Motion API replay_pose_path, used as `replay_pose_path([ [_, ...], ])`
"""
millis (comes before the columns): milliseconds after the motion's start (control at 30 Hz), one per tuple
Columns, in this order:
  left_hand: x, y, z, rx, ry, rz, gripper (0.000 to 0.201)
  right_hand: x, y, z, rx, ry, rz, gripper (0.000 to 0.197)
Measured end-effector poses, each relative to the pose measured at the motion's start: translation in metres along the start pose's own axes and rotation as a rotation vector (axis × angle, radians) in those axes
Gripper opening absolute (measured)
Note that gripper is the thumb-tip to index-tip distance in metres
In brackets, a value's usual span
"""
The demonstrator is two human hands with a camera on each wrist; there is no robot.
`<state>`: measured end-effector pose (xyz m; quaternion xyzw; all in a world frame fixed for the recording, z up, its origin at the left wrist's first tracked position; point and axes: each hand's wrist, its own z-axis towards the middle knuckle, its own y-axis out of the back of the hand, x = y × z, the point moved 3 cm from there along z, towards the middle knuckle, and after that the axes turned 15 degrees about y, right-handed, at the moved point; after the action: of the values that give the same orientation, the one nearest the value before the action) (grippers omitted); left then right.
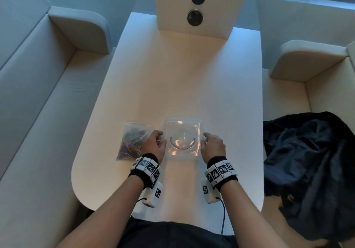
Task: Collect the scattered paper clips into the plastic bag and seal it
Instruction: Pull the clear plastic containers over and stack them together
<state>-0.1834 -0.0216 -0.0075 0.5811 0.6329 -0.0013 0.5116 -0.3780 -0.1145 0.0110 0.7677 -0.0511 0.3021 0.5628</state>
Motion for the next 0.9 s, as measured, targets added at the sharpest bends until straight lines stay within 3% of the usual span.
replay_pose_path([
  [333,-0.008,-0.003,0.001,0.043,0.016,0.002,0.031,-0.017,-0.005,-0.002,-0.082,0.025,0.022,0.036],
  [633,-0.015,-0.008,0.004,0.076,0.049,0.148,0.036,-0.030,-0.006,0.003,0.025,0.073,0.044,0.046],
  [900,-0.015,-0.006,0.009,0.141,0.100,0.122,0.037,-0.038,-0.006,-0.001,-0.015,-0.006,0.311,0.044],
])
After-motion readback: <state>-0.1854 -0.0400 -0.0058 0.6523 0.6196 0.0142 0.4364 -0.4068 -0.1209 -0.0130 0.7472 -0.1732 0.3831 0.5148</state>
